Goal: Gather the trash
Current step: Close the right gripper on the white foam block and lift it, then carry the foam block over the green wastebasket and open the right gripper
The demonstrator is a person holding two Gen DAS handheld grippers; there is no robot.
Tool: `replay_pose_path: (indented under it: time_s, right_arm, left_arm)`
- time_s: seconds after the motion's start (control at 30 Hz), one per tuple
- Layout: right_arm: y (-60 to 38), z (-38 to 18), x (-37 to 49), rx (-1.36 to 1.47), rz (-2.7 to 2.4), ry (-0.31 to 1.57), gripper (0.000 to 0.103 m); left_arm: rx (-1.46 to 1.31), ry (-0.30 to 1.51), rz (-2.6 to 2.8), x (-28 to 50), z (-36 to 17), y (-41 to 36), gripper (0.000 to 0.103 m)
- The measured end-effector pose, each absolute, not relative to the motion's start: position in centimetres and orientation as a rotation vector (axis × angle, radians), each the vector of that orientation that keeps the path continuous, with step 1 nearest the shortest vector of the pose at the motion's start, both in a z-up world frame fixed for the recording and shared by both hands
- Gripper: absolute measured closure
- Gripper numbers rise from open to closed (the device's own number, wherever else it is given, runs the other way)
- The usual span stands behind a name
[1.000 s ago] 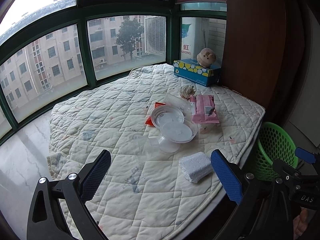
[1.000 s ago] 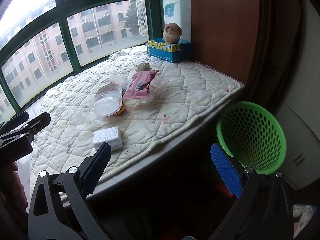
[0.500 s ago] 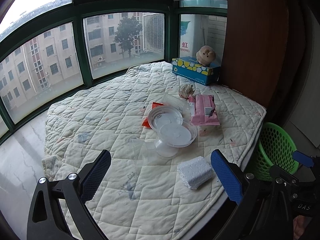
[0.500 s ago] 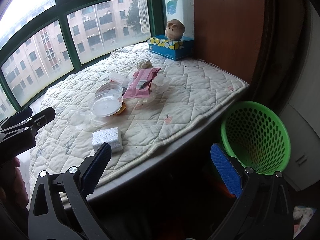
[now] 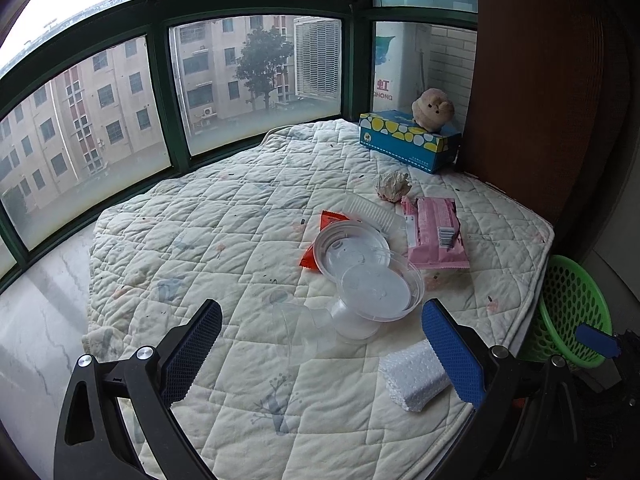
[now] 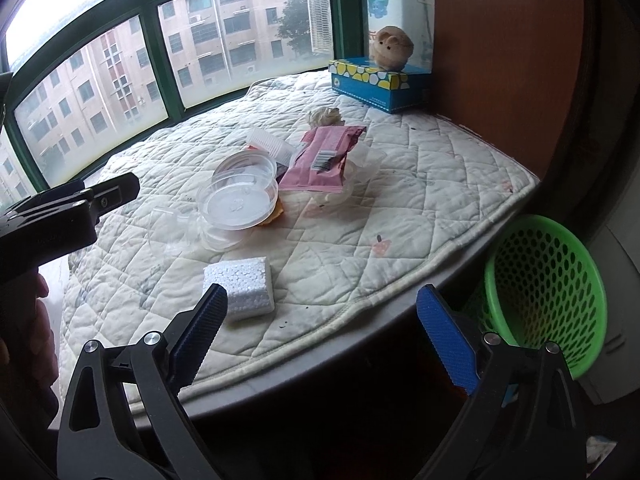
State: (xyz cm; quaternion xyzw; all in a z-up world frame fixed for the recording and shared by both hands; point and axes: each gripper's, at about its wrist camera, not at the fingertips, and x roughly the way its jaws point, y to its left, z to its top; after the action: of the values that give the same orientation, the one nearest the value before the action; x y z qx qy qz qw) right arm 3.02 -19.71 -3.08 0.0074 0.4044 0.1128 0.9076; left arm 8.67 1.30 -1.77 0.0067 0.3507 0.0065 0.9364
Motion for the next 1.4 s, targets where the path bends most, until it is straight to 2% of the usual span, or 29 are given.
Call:
replay_pose_path:
  time_s: [0.37,0.67,0.83,0.9,1.4]
  right_arm:
    - [-15.5,-5.9,5.1,-0.021,0.344,0.894,0.012]
    - [-12.2,-9.6,7.0,-0.073,0.404,0.968,0.020]
    - [-11.9,-10.3,7.4,-0.080,0.409,0.982,0.036]
    - [-12.3,-10.4,7.4,-0.061,0.416,0.985,0.040]
    - [-19.9,-7.5,6.9,0.078,0.296,0.928,0.040]
  left_arm:
    - [0.003,0.731,0.060,11.9,-2.1,3.9,0.006]
    - [-0.029,0.779,0.070,13.4,-4.0,6.2,0.006]
    - [-0.044,0.814,0.024,13.9,-5.4,6.1,0.006]
    - [-0.039,0.821,0.000,14.0,-5.7,5.7,0.006]
    - [0.120,0.863,-0.271,16.4,-7.7,-1.5,0.006]
